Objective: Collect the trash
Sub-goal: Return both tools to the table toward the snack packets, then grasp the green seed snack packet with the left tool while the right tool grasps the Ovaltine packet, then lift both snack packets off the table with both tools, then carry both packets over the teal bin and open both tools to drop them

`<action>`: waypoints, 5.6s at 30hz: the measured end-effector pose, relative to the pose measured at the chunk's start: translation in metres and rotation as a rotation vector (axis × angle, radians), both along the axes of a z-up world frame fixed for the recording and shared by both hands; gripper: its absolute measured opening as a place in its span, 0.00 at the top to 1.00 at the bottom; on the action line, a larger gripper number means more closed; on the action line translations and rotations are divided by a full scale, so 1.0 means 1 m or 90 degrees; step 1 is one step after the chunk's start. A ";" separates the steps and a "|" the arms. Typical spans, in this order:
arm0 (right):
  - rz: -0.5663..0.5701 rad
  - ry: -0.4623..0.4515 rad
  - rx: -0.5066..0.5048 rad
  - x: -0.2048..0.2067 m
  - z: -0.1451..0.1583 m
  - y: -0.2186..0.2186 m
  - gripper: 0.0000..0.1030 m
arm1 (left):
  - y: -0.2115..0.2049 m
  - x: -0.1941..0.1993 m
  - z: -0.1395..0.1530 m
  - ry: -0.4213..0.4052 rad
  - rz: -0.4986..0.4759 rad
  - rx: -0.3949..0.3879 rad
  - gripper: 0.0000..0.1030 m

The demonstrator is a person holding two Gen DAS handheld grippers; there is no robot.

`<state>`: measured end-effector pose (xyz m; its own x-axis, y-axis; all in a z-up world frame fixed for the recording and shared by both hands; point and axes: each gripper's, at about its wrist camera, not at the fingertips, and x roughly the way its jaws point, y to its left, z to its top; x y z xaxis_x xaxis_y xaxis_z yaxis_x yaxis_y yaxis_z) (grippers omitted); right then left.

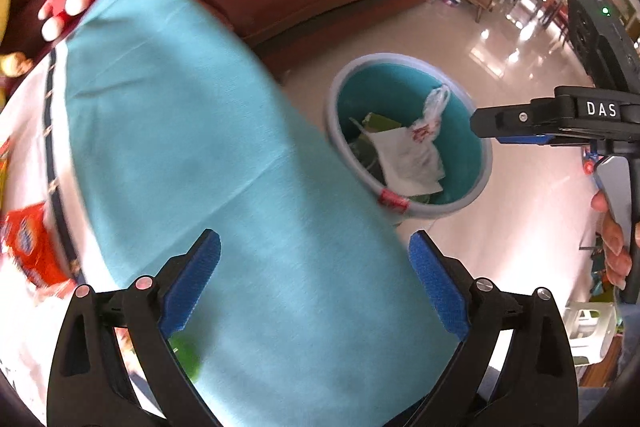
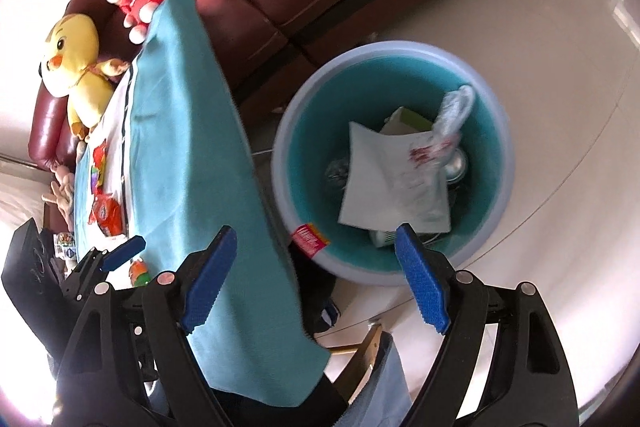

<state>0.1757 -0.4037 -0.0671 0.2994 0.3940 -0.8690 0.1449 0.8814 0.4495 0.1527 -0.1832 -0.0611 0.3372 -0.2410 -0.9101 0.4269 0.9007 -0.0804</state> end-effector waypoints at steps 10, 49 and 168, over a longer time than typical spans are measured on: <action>0.065 0.003 -0.022 -0.011 0.013 0.079 0.25 | 0.089 -0.026 0.007 -0.019 0.073 -0.023 0.06; 0.345 0.056 -0.099 -0.014 0.012 0.385 0.20 | 0.448 -0.122 -0.008 -0.024 0.450 -0.027 0.05; -0.138 -0.111 -0.002 -0.030 0.006 -0.108 0.69 | -0.139 0.055 -0.031 0.008 -0.133 -0.008 0.19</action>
